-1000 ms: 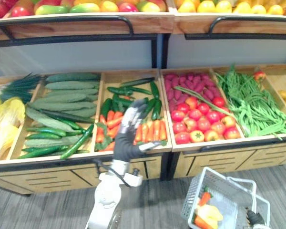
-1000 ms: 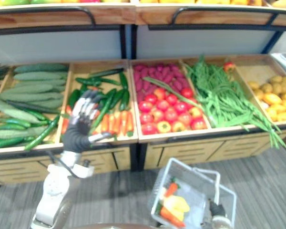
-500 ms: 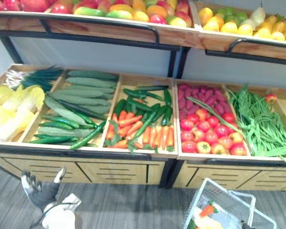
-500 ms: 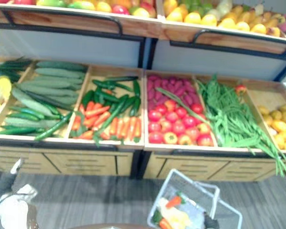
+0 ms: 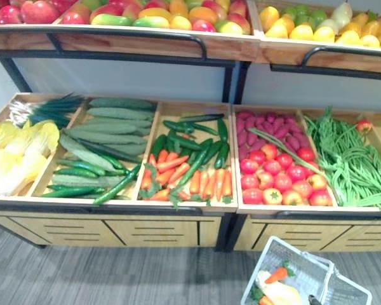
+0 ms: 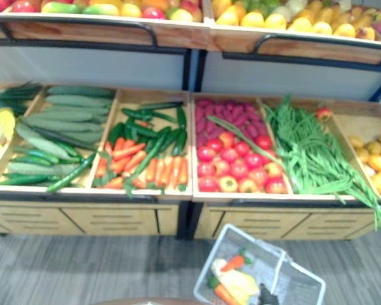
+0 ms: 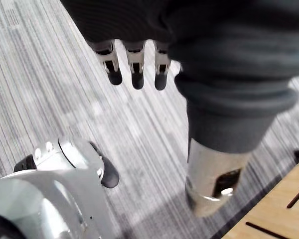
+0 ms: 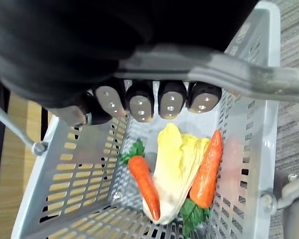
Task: Pick vegetable in the basket
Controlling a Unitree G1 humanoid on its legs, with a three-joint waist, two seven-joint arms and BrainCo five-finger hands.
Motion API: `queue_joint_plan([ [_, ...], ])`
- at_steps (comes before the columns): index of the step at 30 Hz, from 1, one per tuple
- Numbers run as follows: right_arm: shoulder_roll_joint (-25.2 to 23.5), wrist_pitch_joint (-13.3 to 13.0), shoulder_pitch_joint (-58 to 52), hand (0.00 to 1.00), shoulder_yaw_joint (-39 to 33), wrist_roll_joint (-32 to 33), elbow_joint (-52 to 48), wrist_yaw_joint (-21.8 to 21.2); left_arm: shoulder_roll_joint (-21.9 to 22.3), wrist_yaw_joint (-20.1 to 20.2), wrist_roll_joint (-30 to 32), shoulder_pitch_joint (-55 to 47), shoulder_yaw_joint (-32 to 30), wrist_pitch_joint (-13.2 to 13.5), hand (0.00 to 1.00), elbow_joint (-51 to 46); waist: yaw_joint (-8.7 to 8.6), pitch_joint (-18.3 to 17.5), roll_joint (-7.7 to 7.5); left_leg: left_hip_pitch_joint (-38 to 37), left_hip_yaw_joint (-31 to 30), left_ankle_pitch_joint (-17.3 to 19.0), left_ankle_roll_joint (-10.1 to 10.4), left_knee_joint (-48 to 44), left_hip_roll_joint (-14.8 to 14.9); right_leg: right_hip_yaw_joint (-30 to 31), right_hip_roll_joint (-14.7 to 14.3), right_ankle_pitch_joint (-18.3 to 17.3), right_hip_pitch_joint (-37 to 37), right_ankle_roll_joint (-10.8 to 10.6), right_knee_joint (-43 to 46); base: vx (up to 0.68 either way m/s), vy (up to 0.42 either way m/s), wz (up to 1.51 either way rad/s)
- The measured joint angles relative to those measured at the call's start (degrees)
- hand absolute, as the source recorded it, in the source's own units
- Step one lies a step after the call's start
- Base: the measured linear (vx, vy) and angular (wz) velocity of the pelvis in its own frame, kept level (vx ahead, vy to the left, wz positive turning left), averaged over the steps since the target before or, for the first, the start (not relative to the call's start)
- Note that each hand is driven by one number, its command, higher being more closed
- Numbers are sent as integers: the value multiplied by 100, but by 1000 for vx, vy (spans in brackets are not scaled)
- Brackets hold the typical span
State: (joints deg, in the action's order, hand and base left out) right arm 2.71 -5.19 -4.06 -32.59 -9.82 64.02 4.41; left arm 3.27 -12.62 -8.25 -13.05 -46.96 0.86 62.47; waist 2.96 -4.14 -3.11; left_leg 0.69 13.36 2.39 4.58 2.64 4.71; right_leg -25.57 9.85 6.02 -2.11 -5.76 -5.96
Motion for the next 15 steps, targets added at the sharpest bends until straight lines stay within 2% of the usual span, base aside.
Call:
queue_joint_plan([
  [3, 90, 7, 69, 100, 352, 24, 49, -56, -143, 357, 254, 149, 645, 19, 0, 146, -109, 18, 68, 7, 14, 5, 5, 2, -36, 66, -2, 10, -54, -12, 4, 75, 4, -12],
  [6, 122, 31, 61, 100, 604, -43, 203, -129, -320, 615, 492, 257, 1265, 102, 0, 170, -128, 61, 130, -36, 0, 47, 23, -28, -36, 126, -10, 9, -39, -12, 1, 49, -3, -12],
  [15, 144, 93, 60, 100, 995, -47, 213, -210, -576, 739, 685, 333, 2208, 165, 0, 248, -183, 231, 101, -202, 101, 209, 28, -112, -3, 326, -42, 5, 48, -12, 7, -8, -6, -11],
])
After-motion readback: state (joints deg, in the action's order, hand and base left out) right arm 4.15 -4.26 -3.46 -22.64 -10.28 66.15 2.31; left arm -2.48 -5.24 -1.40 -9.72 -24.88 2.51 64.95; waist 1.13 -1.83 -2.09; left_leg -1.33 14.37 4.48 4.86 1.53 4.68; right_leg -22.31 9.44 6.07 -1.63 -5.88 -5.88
